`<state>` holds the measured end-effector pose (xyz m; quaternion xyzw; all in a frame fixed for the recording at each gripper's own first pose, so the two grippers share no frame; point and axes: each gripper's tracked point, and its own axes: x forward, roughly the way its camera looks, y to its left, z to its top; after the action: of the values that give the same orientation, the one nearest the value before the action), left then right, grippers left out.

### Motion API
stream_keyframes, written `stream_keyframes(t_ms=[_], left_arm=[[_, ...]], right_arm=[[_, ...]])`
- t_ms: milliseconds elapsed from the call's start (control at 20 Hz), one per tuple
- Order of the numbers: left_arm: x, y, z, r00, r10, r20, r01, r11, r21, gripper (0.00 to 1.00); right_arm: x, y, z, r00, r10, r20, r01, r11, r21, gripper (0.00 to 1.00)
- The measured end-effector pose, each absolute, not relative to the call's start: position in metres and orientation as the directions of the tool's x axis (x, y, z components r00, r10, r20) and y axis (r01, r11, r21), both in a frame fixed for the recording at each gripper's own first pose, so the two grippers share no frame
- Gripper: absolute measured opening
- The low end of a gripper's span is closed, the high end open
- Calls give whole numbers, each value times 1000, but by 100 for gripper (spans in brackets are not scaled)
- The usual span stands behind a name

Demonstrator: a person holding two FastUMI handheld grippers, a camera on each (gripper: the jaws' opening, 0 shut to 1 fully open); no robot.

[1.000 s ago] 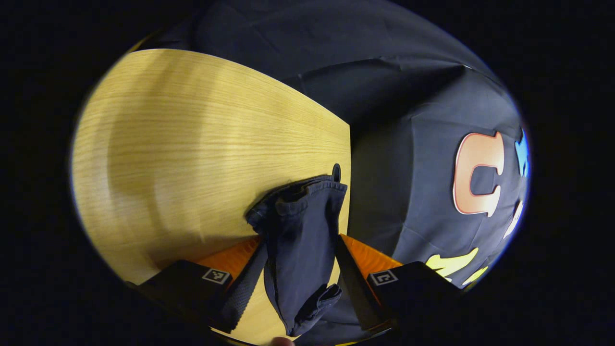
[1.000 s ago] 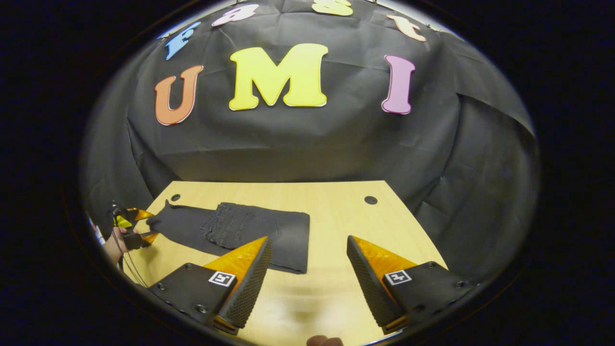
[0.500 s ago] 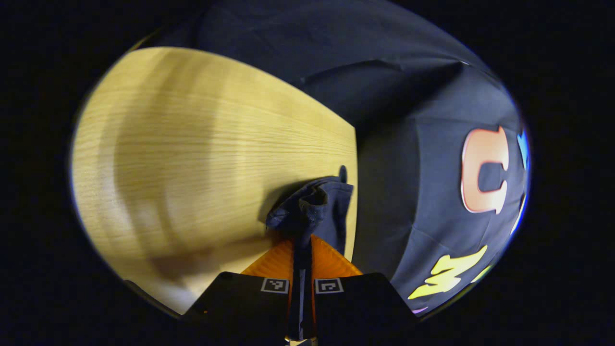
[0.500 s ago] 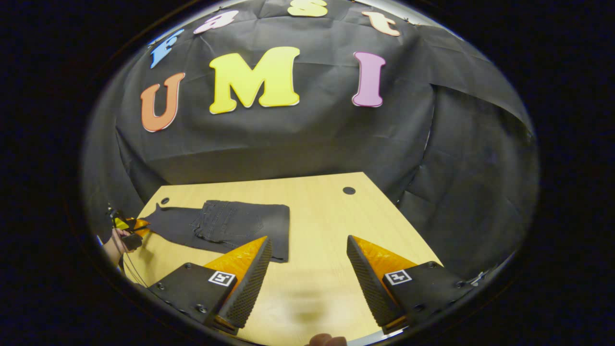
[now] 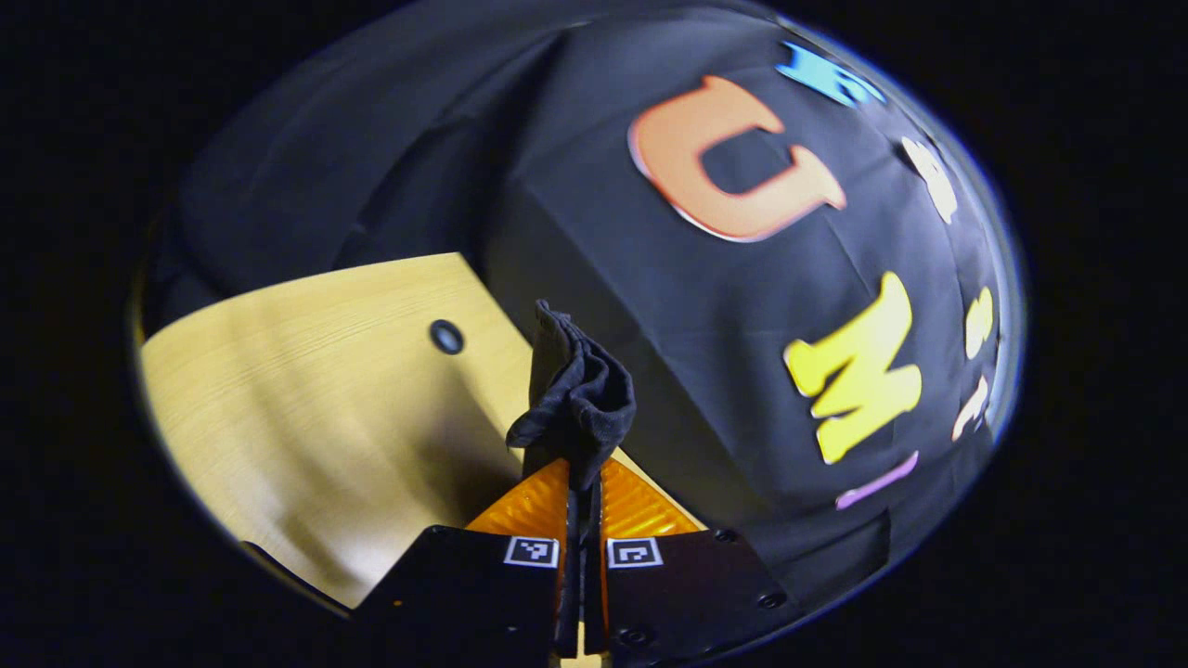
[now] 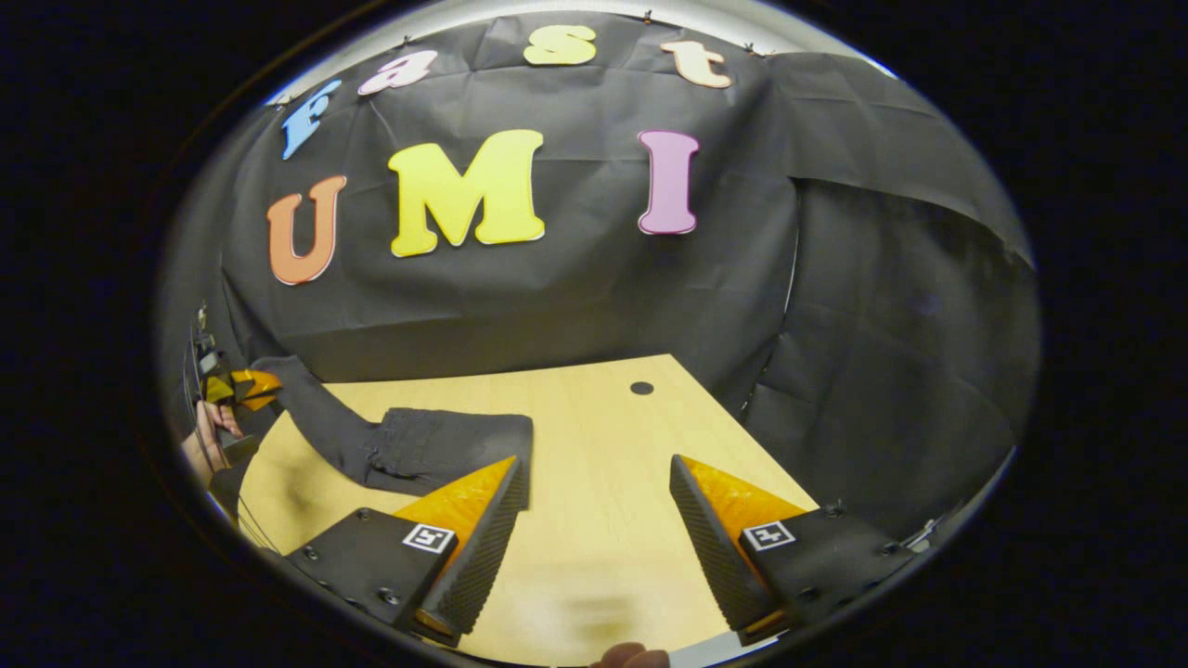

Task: Grasp the waist and the cuffs of the jeans and fold them to make the two legs overlap; first hold the waist and fold one-third of the jeans toward the cuffs, then hold the cuffs and fold the remaining one-third in the same direction to finish folding.

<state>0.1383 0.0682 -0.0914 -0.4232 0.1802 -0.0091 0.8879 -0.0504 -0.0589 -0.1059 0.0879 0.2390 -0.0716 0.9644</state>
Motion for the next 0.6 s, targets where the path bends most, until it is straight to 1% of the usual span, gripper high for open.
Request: stream_keyframes(t_ms=[50, 100, 150, 250, 300, 400, 500, 550, 600], left_arm=[[141, 44, -79, 936, -187, -298, -88, 694, -714, 5], [144, 22, -68, 936, -210, -283, -38, 738, -674, 5], [146, -3, -61, 933, -237, -270, 13, 773, -634, 5], [153, -53, -60, 918, -293, -267, 104, 828, -552, 5], [160, -77, -66, 912, -309, -270, 138, 850, -508, 5], [165, -124, -81, 899, -340, -277, 201, 881, -427, 5], [165, -165, -110, 889, -349, -298, 243, 908, -340, 5], [165, -181, -121, 884, -350, -311, 258, 918, -300, 5], [160, -190, -133, 877, -350, -328, 270, 925, -266, 5]], right_arm=[[-57, -63, -109, 873, -97, -477, 183, 974, 137, 96], [-64, -68, -112, 874, -101, -475, 189, 972, 141, 93], [-70, -74, -113, 874, -110, -474, 202, 968, 148, 96], [-82, -90, -118, 867, -135, -479, 241, 956, 166, 96], [-88, -98, -120, 863, -148, -483, 260, 950, 174, 93], [-101, -117, -123, 851, -186, -492, 298, 941, 159, 93], [-115, -137, -126, 833, -224, -506, 337, 931, 142, 93], [-118, -134, -131, 822, -242, -516, 356, 925, 135, 93], [-124, -144, -133, 812, -257, -523, 372, 919, 127, 96]])
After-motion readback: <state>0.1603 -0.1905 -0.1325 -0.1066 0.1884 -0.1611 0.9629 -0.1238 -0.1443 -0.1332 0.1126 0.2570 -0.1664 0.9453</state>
